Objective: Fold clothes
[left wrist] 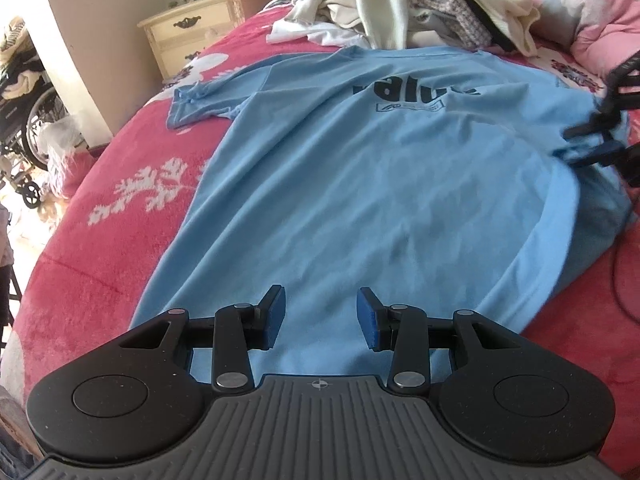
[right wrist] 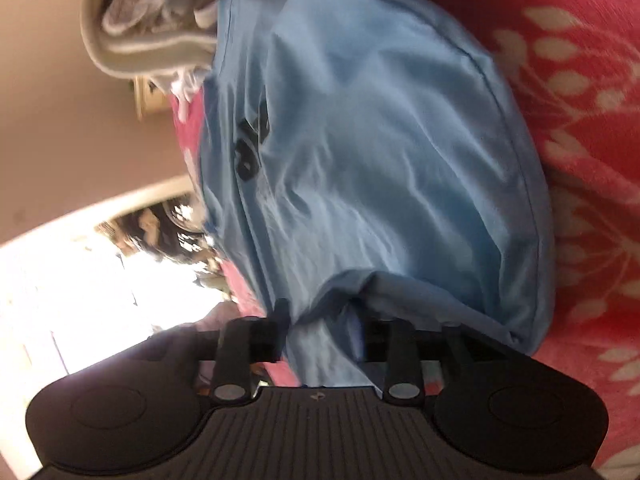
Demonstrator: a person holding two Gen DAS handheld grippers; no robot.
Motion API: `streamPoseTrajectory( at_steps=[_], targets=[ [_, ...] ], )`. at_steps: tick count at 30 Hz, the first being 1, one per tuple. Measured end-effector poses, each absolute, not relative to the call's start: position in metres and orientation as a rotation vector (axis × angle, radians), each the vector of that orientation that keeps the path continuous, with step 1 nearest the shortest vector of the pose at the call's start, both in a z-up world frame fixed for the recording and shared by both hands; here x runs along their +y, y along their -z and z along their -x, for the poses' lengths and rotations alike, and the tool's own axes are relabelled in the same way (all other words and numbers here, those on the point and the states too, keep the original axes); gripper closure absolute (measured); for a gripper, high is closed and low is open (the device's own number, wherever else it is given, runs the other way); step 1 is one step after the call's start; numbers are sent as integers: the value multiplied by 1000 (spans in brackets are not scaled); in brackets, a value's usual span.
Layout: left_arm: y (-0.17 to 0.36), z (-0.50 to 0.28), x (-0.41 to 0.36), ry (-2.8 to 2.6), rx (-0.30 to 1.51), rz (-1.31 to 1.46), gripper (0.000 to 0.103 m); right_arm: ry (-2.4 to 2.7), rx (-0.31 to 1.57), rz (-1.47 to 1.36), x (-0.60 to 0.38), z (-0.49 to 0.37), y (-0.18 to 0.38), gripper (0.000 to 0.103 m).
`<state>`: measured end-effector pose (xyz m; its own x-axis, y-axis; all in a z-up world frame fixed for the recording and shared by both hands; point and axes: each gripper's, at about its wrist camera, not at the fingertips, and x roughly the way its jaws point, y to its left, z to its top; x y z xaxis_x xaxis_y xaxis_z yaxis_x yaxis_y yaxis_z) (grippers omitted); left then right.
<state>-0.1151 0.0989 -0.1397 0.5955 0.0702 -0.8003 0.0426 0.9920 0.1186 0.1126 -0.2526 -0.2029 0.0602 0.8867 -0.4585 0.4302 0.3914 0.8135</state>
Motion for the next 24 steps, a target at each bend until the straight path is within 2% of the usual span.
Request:
streamPoseTrajectory(
  at_steps=[5,8,13,16,21,23,24],
  targets=[
    [128,115,93,59,916,-56,63,-582,1501,-1249,-250,-109,202,66],
    [122,113,85,159,904,34,62,-641,1454,-1096,-248,-110,184,66],
    [120,105,57,259,898,39,61,-756,1290,-492,-225,-108,132,66],
    [122,101,38,311,887,-2,61,-790,1204,-231,-208,-103,120,70],
    [129,89,15,360,877,-36,63,-818,1197,-76,-190,-107,133,73],
    [132,81,8,374,877,-39,68,-824,1221,-60,-188,-108,141,82],
    [134,77,4,381,879,-40,70,-825,1230,-54,-189,-108,144,92]
  ],
)
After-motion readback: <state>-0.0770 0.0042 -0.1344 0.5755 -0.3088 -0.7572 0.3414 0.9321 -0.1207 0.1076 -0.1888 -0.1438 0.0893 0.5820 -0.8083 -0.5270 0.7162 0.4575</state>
